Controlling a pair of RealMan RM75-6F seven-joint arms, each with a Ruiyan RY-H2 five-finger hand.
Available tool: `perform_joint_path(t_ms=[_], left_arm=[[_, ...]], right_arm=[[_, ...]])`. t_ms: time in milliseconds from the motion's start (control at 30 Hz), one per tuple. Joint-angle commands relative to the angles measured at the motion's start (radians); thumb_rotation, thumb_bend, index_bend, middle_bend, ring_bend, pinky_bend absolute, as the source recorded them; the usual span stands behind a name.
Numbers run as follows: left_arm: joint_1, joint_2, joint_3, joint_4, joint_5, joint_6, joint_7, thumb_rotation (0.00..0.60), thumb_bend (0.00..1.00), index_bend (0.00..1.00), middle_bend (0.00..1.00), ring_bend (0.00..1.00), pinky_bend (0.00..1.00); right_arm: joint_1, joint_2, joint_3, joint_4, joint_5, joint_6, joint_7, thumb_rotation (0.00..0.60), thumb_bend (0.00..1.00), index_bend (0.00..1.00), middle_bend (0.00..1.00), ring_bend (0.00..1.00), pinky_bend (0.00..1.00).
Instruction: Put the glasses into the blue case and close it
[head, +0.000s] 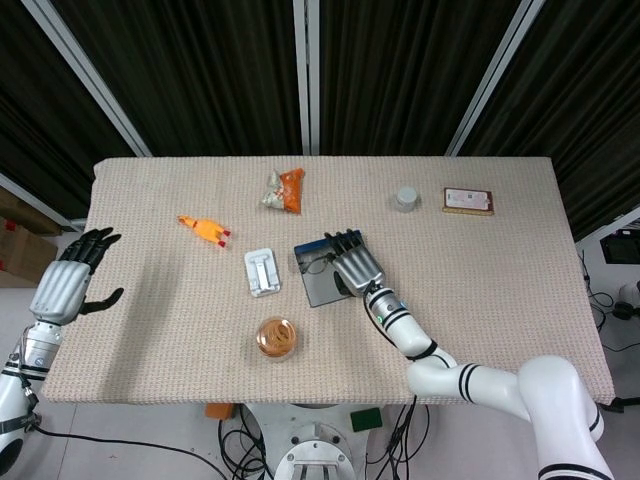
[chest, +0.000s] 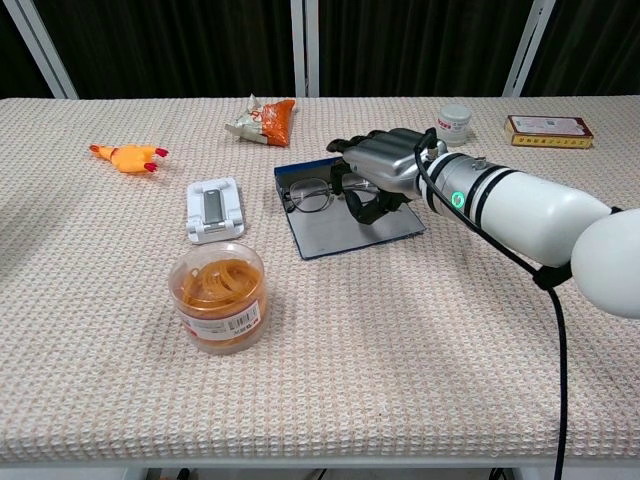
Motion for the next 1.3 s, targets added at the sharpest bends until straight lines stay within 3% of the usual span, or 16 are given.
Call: perform_joint_path(t_ms=[33,500,700,767,933,1067,1167,1300], left_arm=[[0.000,-0.001,0.000,0.003,0.000,-0.001,-0.003,0.600,0.24,0.12,0.07,0.03,0.16],[0.005,-0.003,0.003,0.011,0.000,0.003,-0.013,0.600,0.24,0.12,0.07,0.03,0.15],[0.007,-0.001,0.004,0.005,0.003,0.006,-0.010,0.600,0.24,0.12,0.07,0.03,0.16],[0.009,-0.001,0.005,0.003,0.004,0.009,-0.009,0.600,0.24,0.12,0.06,0.03,0.16],[0.009,0.000,0.006,-0.001,0.007,0.008,-0.004,0.600,0.24,0.12,0.07,0.03,0.16],[0.007,-0.002,0.007,-0.005,0.009,0.006,0.002,0.600,0.24,0.12,0.06,0.03,0.16],[0.006,-0.005,0.006,-0.008,0.006,0.003,0.002,0.600,0.24,0.12,0.07,0.03,0.16],[0.004,-0.007,0.004,-0.006,0.002,-0.001,0.001,0.600,0.24,0.12,0.07,0.03,0.16]], right_arm=[[0.006,-0.009,0.006,0.011,0.013,-0.001,-0.011,0.427,0.76,0.29,0.00,0.00,0.00],[0.007,-0.019,0.013,0.018,0.038,0.011,-0.024,0.426,0.74,0.11,0.00,0.00,0.00],[-0.029,0.036,-0.014,-0.070,0.004,0.046,-0.006,0.428,0.73,0.09,0.00,0.00,0.00],[-0.058,0.068,-0.035,-0.124,-0.013,0.080,-0.009,0.427,0.68,0.09,0.00,0.00,0.00],[-0.109,0.130,-0.096,-0.225,-0.031,0.136,-0.067,0.432,0.41,0.05,0.00,0.00,0.00],[-0.125,0.136,-0.102,-0.245,-0.041,0.152,-0.063,0.466,0.20,0.09,0.00,0.00,0.00],[-0.129,0.122,-0.096,-0.226,-0.081,0.162,-0.016,0.534,0.18,0.22,0.00,0.00,0.00],[-0.125,0.104,-0.091,-0.194,-0.100,0.152,0.002,0.546,0.18,0.28,0.00,0.00,0.00]])
